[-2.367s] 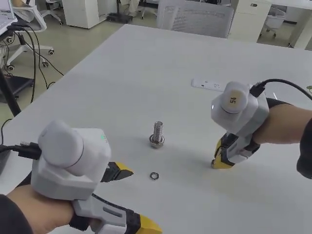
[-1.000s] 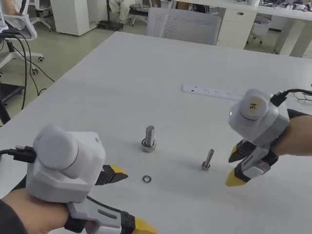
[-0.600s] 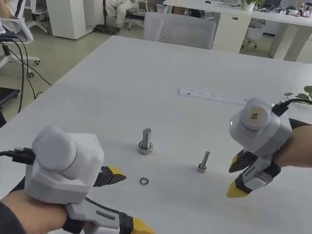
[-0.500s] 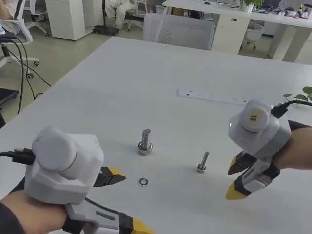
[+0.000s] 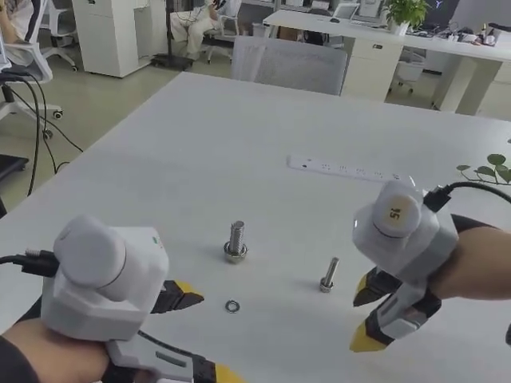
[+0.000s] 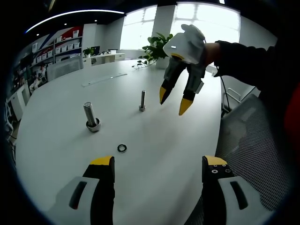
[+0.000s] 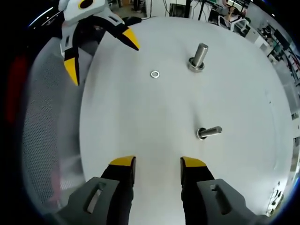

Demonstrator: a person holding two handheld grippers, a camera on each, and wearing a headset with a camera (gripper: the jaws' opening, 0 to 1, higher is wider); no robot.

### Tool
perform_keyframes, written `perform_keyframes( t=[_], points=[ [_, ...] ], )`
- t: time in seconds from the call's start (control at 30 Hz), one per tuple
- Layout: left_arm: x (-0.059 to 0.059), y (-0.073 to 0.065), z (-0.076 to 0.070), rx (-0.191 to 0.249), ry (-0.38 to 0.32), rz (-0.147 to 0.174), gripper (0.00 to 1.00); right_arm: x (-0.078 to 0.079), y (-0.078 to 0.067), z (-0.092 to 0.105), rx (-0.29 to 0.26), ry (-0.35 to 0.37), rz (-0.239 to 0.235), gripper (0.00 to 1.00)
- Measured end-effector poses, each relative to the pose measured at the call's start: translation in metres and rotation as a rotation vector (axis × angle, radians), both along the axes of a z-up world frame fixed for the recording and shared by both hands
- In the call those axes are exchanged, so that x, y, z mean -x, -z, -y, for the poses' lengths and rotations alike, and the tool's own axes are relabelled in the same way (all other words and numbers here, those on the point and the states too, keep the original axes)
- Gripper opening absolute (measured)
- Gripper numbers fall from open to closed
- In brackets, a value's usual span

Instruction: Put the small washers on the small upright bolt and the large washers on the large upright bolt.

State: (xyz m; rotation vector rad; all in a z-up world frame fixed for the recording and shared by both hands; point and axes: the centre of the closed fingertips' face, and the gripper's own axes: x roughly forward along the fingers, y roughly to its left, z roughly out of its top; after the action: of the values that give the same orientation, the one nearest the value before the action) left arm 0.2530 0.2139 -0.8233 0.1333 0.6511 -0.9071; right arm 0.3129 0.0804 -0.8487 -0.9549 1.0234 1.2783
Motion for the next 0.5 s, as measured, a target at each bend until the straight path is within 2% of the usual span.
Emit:
perform_keyframes(
  t=[0.27, 0.5],
  points=[
    [0.001, 0.000, -0.002, 0.000, 0.000, 0.001, 0.76, 0.012, -0.003, -0.026, -0.018, -0.055, -0.004, 0.40],
    [0.002, 0.001, -0.002, -0.002, 0.002, 0.001, 0.76, 0.017, -0.008, -0.051, -0.036, -0.094, -0.004, 0.40]
  ],
)
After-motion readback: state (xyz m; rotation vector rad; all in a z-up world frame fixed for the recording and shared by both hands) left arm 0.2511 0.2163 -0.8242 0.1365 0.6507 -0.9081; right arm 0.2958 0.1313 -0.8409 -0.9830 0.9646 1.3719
